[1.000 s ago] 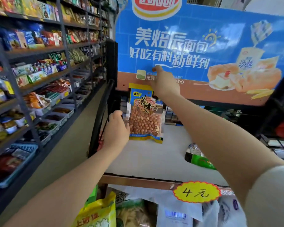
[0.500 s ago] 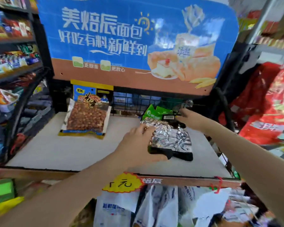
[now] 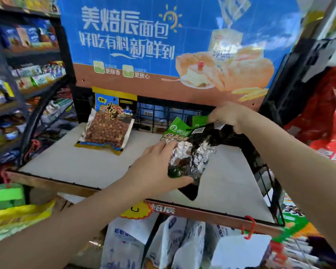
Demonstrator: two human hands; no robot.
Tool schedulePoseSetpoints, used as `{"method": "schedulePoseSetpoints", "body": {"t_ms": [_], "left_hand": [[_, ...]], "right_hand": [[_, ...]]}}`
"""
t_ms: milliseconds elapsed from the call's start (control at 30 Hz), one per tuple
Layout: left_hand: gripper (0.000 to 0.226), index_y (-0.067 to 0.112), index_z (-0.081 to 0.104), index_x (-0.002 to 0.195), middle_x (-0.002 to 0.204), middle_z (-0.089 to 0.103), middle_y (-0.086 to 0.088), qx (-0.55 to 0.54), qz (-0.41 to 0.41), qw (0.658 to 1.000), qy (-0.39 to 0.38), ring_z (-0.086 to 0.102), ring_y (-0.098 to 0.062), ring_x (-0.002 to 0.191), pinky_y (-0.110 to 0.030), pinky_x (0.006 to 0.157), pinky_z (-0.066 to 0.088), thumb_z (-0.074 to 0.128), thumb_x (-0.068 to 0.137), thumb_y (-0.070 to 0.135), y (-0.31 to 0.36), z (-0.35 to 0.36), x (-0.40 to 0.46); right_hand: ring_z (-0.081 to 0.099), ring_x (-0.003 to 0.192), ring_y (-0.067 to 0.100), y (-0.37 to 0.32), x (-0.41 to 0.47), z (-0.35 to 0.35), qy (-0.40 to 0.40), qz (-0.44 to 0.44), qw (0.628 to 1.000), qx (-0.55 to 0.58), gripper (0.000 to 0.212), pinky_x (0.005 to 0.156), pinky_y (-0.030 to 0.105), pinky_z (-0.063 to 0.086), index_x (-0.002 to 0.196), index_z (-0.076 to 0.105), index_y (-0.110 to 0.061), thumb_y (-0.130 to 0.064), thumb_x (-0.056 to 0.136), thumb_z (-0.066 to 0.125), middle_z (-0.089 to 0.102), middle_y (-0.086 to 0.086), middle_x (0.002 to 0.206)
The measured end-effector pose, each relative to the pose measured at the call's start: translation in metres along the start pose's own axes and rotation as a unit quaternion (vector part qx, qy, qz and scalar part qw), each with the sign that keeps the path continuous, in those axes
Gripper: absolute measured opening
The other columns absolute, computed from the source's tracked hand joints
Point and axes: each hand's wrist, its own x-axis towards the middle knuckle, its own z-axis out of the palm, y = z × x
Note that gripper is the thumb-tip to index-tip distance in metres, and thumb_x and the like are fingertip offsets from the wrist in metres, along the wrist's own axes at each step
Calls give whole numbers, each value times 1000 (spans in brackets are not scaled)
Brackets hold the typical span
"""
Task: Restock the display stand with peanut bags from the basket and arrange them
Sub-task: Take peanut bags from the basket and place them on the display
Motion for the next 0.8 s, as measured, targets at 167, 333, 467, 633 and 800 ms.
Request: {"method": "schedulePoseSetpoints", "body": {"t_ms": [167,333,467,633,800], "left_hand": [[46,33,34,139,126,57,-5,69,18,988,140,59,-28,99,-35,77,47,44,94,28,-1,-15,3],[33,29,57,123,63,64,-4,-58,68,978,190,60,-8,60,-24,55,45,39,97,20,-21,-28,10],[23,15,60,83,43,47,11,-262,18,944,197,44,5,45,-12,49,32,41,96,19,-30,-21,26],[28,26,51,117,105,67,2,-284,-45,954,87,65,-25,94,-33,84,47,57,90,25,-56,12,62],[34,23,51,102,107,66,-4,-244,-27,969,9,64,-21,92,-46,85,53,71,78,8,-60,22,83]], "right_hand": [[58,78,22,-24,-16,-13,-30,-47,989,134,36,53,20,54,118,58,-11,1,84,53,57,17,112],[58,48,10,-24,-35,-29,-61,-48,985,156,25,41,12,50,74,62,-5,3,89,44,61,8,63],[71,63,12,-21,-58,-53,-98,-104,978,154,19,63,16,58,82,64,1,10,83,47,73,8,61],[59,48,-3,-16,-60,-60,93,-163,975,-116,8,55,15,49,78,70,-10,-11,72,75,67,0,64],[48,91,12,2,-36,-63,157,-294,918,-216,14,86,28,37,87,69,-8,-17,77,73,55,4,92]]}}
